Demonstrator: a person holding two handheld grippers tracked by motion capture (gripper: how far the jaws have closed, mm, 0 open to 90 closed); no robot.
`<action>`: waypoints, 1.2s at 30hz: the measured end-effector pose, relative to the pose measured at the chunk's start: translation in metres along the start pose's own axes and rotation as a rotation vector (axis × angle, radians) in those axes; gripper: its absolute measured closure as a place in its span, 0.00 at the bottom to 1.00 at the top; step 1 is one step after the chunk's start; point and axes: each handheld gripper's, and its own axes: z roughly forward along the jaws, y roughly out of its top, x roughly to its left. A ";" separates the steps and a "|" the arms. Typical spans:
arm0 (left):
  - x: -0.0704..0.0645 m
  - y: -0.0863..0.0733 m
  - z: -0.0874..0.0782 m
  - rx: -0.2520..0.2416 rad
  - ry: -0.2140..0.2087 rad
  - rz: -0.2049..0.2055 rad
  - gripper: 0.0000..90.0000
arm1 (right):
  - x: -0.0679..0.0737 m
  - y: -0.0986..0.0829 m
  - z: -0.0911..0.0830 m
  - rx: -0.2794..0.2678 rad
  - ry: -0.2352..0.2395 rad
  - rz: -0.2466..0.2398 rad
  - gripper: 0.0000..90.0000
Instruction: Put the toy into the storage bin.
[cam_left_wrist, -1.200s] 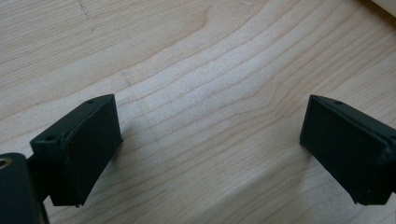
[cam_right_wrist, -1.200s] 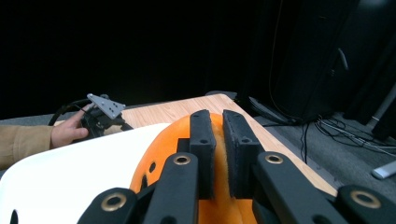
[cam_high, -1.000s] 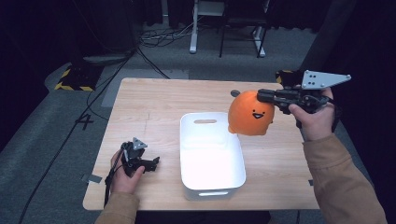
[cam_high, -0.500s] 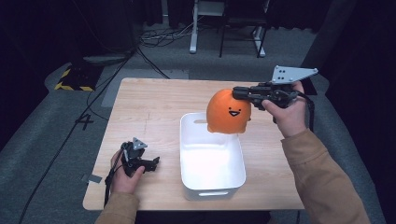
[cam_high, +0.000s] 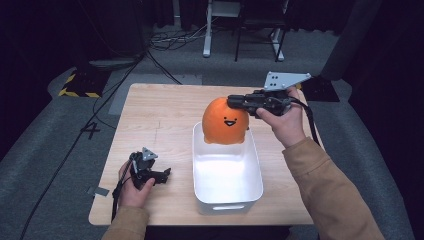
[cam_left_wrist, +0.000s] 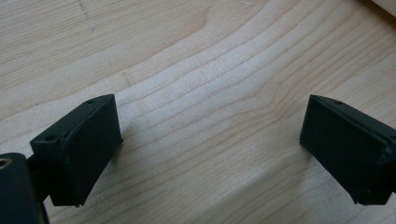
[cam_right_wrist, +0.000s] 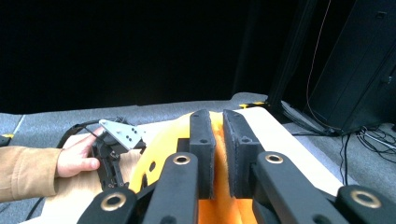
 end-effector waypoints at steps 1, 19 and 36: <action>0.000 0.000 0.000 0.000 -0.001 0.000 0.06 | 0.001 -0.001 0.003 0.002 0.004 0.000 0.92; 0.000 0.000 0.000 0.000 -0.002 -0.001 0.06 | 0.018 -0.026 0.042 0.103 0.022 -0.007 0.92; -0.001 0.000 0.000 -0.002 0.000 -0.004 0.06 | 0.016 -0.057 0.065 0.258 0.011 0.017 0.92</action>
